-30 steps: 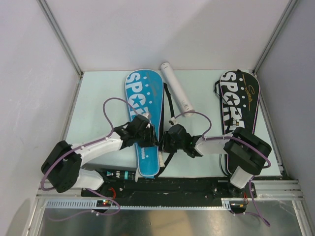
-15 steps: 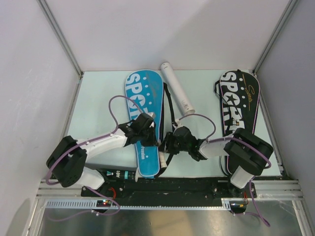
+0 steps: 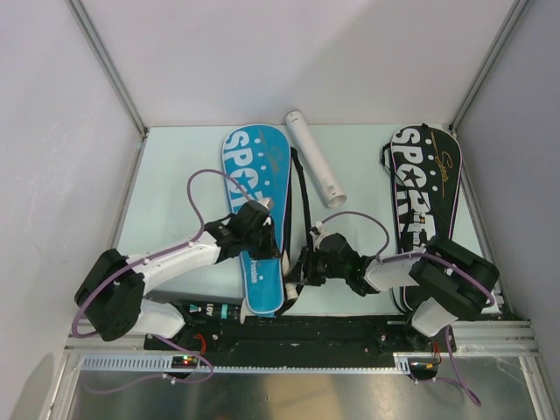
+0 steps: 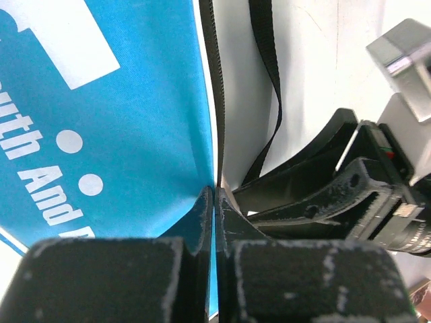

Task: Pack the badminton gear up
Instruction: Place the racket in the racket bag.

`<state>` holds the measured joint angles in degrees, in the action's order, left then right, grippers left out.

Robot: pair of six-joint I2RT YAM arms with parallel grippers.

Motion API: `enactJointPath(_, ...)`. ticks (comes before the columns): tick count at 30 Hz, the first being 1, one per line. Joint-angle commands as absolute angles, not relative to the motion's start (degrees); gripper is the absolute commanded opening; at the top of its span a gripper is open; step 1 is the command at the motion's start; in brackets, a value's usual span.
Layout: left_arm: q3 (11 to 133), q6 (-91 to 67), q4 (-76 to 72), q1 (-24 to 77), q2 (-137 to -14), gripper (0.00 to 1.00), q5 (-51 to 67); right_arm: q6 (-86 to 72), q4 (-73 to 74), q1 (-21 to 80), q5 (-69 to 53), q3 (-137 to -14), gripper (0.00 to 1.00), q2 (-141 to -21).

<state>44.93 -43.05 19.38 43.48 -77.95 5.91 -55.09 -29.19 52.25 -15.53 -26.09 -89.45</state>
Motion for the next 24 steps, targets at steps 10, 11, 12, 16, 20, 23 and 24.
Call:
enactJointPath(10, 42.3, -49.3, 15.6, 44.1, -71.1, 0.0, 6.5, -63.5, -61.5, 52.3, -17.3, -25.1, 0.12, -99.8)
enactJointPath(11, 42.0, -49.8, 15.6, 44.1, -70.5, 0.0, 6.3, -63.8, -63.6, 52.2, -16.7, -24.9, 0.13, -100.3)
enactJointPath(12, 41.7, -50.3, 15.6, 44.2, -69.9, 0.0, 6.3, -64.0, -66.0, 52.2, -16.1, -24.6, 0.13, -101.0)
enactJointPath(16, 39.8, -52.5, 14.1, 44.2, -69.0, 0.0, 8.0, -64.6, -73.6, 52.2, -12.9, -24.4, 0.13, -104.3)
enactJointPath(20, 38.3, -54.6, 11.3, 44.2, -68.8, 0.0, 9.6, -65.3, -78.5, 52.6, -12.1, -25.3, 0.14, -108.8)
enactJointPath(23, 38.5, -54.6, 10.6, 44.1, -69.0, 0.0, 10.1, -66.1, -80.7, 52.9, -13.2, -25.6, 0.2, -111.6)
enactJointPath(24, 38.8, -54.0, 10.5, 44.1, -69.0, 0.0, 9.8, -66.2, -80.6, 53.1, -13.3, -25.6, 0.22, -112.0)
